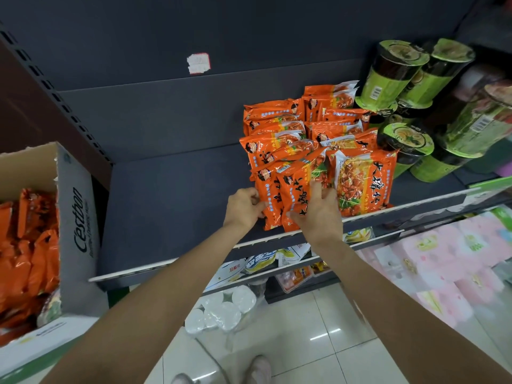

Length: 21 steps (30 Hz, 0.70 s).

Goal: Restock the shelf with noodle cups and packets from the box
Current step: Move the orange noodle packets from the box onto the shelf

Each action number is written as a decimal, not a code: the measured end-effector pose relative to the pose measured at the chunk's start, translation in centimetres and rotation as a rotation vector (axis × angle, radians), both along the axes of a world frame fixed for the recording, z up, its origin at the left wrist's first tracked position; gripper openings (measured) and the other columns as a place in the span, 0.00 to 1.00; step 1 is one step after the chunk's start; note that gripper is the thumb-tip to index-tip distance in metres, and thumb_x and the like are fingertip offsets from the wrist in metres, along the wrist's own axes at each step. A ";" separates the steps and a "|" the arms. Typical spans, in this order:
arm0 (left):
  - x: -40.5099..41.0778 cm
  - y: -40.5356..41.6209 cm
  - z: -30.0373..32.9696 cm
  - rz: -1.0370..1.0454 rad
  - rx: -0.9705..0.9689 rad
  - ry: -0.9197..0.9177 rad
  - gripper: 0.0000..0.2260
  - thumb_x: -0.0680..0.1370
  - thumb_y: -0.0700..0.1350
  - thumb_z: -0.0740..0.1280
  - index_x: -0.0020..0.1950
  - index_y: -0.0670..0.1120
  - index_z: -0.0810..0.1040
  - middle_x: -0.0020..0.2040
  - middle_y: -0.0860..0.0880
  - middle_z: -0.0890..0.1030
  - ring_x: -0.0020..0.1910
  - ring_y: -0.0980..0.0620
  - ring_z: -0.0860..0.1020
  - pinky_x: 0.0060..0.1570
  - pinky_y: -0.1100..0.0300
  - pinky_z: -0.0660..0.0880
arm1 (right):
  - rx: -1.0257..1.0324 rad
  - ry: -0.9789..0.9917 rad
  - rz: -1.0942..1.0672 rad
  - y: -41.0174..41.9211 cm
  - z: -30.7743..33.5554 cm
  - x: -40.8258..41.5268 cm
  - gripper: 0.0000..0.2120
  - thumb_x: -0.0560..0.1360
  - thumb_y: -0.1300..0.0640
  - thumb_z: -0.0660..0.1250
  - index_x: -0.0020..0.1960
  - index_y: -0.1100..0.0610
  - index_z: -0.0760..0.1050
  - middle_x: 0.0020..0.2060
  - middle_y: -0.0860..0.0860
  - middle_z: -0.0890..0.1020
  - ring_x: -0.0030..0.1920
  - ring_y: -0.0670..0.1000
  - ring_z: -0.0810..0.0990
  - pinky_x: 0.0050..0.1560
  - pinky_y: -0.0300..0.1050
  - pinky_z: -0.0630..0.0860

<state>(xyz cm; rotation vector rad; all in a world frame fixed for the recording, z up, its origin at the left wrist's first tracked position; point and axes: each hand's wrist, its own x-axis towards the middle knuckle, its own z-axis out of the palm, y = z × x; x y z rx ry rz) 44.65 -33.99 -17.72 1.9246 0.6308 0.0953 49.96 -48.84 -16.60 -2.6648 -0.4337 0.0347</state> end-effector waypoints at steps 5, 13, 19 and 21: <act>-0.2 -0.3 0.4 0.000 0.159 -0.069 0.11 0.75 0.42 0.69 0.57 0.44 0.76 0.49 0.47 0.81 0.44 0.54 0.78 0.49 0.59 0.76 | 0.056 -0.104 0.088 1.0 1.4 0.4 0.48 0.69 0.56 0.75 0.75 0.40 0.44 0.72 0.61 0.56 0.71 0.60 0.61 0.63 0.52 0.70; 0.0 0.7 1.7 0.063 0.127 -0.313 0.20 0.77 0.40 0.67 0.68 0.53 0.70 0.58 0.48 0.78 0.41 0.53 0.82 0.45 0.56 0.81 | 0.004 -0.001 0.069 1.5 1.7 0.4 0.36 0.71 0.56 0.73 0.72 0.46 0.57 0.69 0.63 0.60 0.68 0.61 0.63 0.61 0.51 0.70; 0.5 1.8 2.0 0.022 0.108 -0.260 0.10 0.78 0.44 0.66 0.59 0.50 0.78 0.55 0.46 0.79 0.48 0.50 0.81 0.46 0.55 0.80 | -0.011 0.026 0.043 2.2 1.5 -0.5 0.34 0.72 0.58 0.72 0.71 0.46 0.59 0.66 0.63 0.62 0.66 0.61 0.63 0.60 0.52 0.72; 0.8 2.1 2.3 -0.005 0.139 -0.234 0.10 0.77 0.43 0.67 0.58 0.49 0.78 0.57 0.46 0.79 0.49 0.50 0.81 0.48 0.55 0.80 | -0.019 0.025 0.031 2.4 1.5 -0.6 0.33 0.72 0.59 0.72 0.70 0.46 0.59 0.66 0.63 0.62 0.65 0.62 0.63 0.57 0.52 0.73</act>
